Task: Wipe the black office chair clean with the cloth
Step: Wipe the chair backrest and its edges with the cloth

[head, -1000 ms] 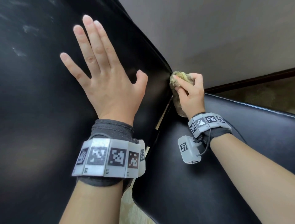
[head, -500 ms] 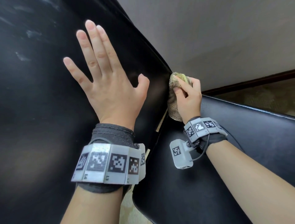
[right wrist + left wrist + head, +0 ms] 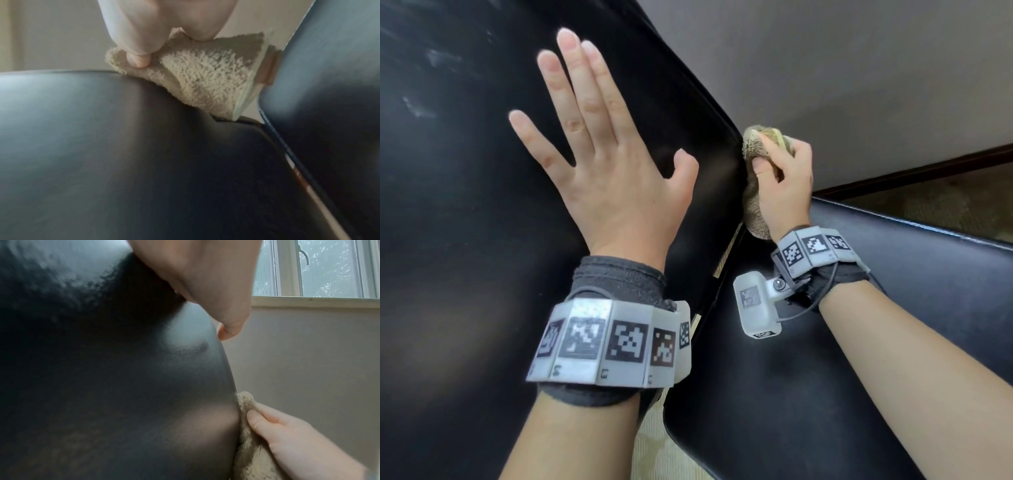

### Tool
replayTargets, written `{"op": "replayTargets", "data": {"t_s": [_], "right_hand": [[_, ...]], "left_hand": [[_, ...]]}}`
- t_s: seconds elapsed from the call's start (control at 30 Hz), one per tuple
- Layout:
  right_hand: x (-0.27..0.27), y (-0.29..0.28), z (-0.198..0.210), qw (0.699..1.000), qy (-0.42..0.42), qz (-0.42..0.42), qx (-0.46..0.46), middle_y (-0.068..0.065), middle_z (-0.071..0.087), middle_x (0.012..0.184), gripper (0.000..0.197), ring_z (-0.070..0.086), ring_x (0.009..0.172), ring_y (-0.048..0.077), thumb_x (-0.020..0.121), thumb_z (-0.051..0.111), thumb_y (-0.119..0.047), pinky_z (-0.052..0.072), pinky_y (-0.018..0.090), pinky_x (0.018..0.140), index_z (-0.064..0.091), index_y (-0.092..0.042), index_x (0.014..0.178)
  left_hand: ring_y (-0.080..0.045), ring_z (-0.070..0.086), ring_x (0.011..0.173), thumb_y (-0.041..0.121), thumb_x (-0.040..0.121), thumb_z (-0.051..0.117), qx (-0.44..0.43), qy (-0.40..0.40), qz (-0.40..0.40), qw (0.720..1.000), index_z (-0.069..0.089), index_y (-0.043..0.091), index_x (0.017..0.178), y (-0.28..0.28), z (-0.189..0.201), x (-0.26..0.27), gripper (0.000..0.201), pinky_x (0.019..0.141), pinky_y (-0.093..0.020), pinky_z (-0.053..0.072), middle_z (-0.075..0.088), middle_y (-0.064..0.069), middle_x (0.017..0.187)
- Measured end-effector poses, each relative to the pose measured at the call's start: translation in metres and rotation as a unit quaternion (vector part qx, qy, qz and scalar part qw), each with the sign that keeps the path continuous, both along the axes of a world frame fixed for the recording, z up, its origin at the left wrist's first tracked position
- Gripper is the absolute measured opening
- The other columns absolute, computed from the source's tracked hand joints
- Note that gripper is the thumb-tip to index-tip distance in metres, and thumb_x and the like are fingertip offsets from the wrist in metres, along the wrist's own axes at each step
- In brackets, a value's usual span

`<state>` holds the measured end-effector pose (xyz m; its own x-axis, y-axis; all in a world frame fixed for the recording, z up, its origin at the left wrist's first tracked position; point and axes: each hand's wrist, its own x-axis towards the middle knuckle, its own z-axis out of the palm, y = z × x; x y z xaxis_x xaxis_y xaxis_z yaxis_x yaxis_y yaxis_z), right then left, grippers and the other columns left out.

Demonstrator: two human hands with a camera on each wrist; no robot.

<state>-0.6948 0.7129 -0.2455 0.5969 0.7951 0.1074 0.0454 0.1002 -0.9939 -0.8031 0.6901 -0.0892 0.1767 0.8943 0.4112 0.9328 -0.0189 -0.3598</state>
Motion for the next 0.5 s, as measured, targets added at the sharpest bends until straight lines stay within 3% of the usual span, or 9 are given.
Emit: {"op": "replayTargets", "data": {"t_s": [0.1,0.2,0.3,0.4,0.5], "right_hand": [[0.000,0.002,-0.012,0.998,-0.031,0.026,-0.055,0.022,0.048,0.111,0.031,0.045,0.099,0.010,0.086,0.054,0.003,0.020,-0.007,0.085,0.063,-0.001,0.115],[0.004,-0.008,-0.032,0.988,-0.044,0.068,-0.131,0.026,0.048,0.113,0.028,0.048,0.108,0.027,0.088,0.054,0.001,0.016,-0.009,0.081,0.064,0.001,0.114],[0.006,-0.018,-0.031,0.989,-0.021,0.045,-0.137,0.016,0.044,0.112,0.030,0.044,0.102,0.014,0.089,0.054,0.000,0.016,-0.010,0.080,0.061,-0.001,0.119],[0.002,-0.020,-0.012,0.997,0.007,-0.007,-0.072,0.006,0.038,0.108,0.032,0.042,0.093,-0.005,0.089,0.054,0.000,0.024,-0.007,0.085,0.060,-0.004,0.121],[-0.007,-0.012,0.003,0.999,-0.026,-0.010,-0.018,0.010,0.042,0.107,0.033,0.043,0.095,-0.004,0.086,0.054,-0.001,0.027,-0.004,0.089,0.061,-0.003,0.119]], "left_hand": [[-0.031,0.000,0.144,0.051,0.082,0.045,0.001,-0.003,0.000,1.000,-0.002,0.000,0.147,0.001,0.001,0.000,0.095,0.110,-0.057,-0.003,0.000,-0.015,0.157],[-0.031,0.002,0.144,0.051,0.082,0.046,0.005,0.000,-0.002,1.000,-0.001,0.000,0.147,0.000,0.000,0.000,0.095,0.110,-0.057,-0.002,0.002,-0.015,0.157],[-0.031,0.002,0.144,0.051,0.082,0.046,0.006,0.002,-0.002,1.000,0.000,0.000,0.147,0.000,0.000,0.000,0.095,0.110,-0.057,-0.001,0.003,-0.015,0.157],[-0.032,0.002,0.144,0.051,0.082,0.045,0.007,-0.001,-0.003,1.000,0.000,0.000,0.147,0.000,0.000,0.000,0.095,0.110,-0.058,-0.001,0.003,-0.015,0.157],[-0.031,0.002,0.144,0.052,0.082,0.045,0.010,0.001,-0.003,1.000,0.000,0.000,0.147,0.000,0.000,0.000,0.095,0.110,-0.057,-0.001,0.002,-0.015,0.157]]}}
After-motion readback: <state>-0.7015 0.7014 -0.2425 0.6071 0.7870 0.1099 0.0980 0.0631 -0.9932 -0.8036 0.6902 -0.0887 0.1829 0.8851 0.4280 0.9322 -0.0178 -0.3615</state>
